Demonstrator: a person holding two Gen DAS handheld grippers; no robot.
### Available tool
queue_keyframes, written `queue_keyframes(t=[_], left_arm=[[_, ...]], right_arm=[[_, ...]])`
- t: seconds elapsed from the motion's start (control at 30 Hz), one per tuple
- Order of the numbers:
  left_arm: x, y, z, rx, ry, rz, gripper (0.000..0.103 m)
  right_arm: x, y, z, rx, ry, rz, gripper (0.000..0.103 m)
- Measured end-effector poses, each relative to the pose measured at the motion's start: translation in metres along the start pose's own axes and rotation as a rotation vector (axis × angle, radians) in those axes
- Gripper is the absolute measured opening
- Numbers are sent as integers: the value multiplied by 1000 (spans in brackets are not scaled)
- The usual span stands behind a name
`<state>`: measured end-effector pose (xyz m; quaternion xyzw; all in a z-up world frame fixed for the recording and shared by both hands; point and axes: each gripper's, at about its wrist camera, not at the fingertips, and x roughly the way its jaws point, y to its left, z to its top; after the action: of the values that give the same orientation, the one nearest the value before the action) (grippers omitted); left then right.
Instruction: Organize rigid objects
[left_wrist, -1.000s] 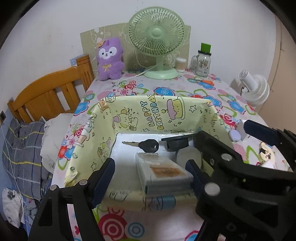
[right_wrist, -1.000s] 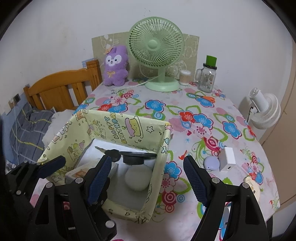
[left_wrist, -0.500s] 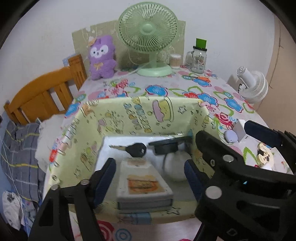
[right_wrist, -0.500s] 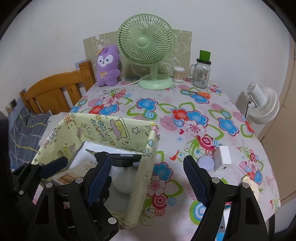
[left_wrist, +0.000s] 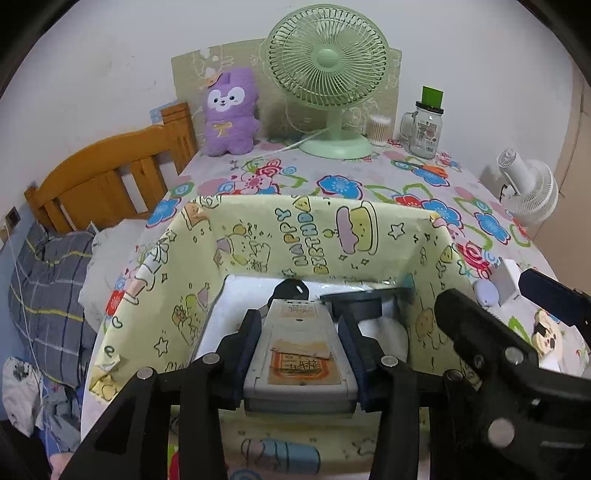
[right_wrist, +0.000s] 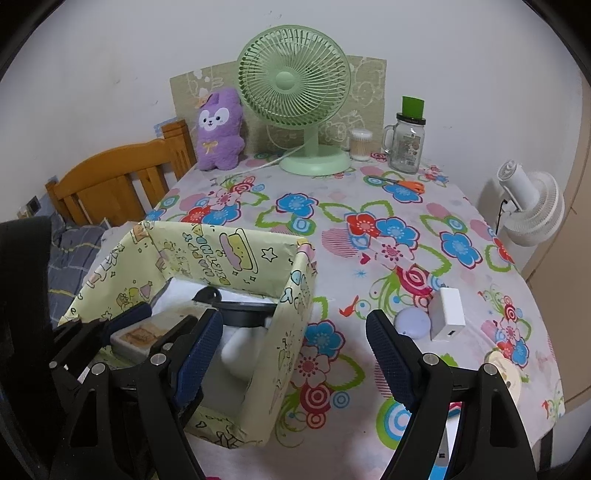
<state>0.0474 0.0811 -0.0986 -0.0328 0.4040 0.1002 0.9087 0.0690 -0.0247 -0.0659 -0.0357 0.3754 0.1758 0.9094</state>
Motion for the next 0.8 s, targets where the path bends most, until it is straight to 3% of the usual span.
queue_keyframes(t=[0.33,0.43,0.57,0.6,0.7,0.8], left_arm=[[-12,3,10,19,-114,-40,44],[-16,1,12,34,-161,-12,44],[3,1,11,44,-64,-17,45],[3,2,9,35,-54,-23,48],[-4,1,6,30,-56,-27,78],[-16,-4,5,35,-79,-37,82]], right_arm=[[9,-2,13,47,-23,16,83],[7,-2,17,53,-34,17,83],[10,3,15,26,-12,-4,83],[11,3,13,23,-6,-7,83],[11,1,9,24,3,3,83],[4,-2,7,33,-12,11,83]])
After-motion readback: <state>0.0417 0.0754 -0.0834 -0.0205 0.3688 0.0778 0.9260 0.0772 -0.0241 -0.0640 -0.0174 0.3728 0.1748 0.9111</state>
